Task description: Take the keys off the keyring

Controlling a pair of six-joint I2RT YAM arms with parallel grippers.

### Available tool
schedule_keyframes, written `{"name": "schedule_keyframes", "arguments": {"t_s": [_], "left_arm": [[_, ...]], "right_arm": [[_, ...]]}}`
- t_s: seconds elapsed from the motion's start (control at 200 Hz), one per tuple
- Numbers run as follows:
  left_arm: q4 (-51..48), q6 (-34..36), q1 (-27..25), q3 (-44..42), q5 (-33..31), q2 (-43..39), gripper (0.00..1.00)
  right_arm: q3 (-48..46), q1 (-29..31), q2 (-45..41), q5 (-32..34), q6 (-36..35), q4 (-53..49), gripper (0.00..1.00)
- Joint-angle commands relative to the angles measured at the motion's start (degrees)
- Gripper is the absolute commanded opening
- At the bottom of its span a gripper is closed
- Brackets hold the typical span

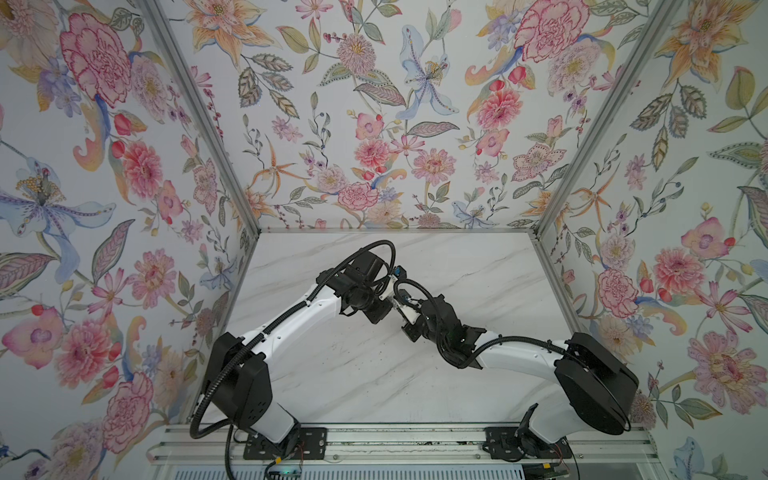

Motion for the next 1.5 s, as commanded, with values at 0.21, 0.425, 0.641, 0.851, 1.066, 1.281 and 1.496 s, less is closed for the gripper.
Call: {"name": "schedule_keyframes", "arguments": {"t_s": [0.21,0.425,0.641,0.851,1.066,1.281,1.496], "left_arm": [[8.95,-6.21,3.56,-7.73,5.22,-6.45,0.15],[20.02,-11.26,3.87,-12.87,12.28,-9.31,0.25],[28.07,-13.87,4.51,-16.51,14.67,-8.82,0.29],[32.99,-15.61,5.25,-18.36,15.41,-8.48,0.27],[35.51,-16.75,5.21,-18.84,17.78,-7.47,0.22],[34.05,-16.02,5.23,-18.83,18.35,-6.36,0.2],[32.13,-15.17,5.49,-18.8,16.68,-7.38,0.21]], "right_arm": [[-1.14,-1.32,-2.42,-3.02,-1.93,0.83,0.0],[-0.88,-1.47,-2.46,-3.8,-1.17,0.24,0.0],[-0.79,-1.53,-3.48,-4.94,-0.86,0.14,0.0],[-0.7,-1.54,-3.52,-5.35,-0.63,0.02,0.0],[-0.36,-1.48,-3.14,-5.87,-0.34,-0.13,0.0],[-0.18,-1.94,-2.97,-6.3,-0.03,-0.01,0.0],[-0.25,-2.2,-2.63,-6.8,0.57,0.33,0.0]]}}
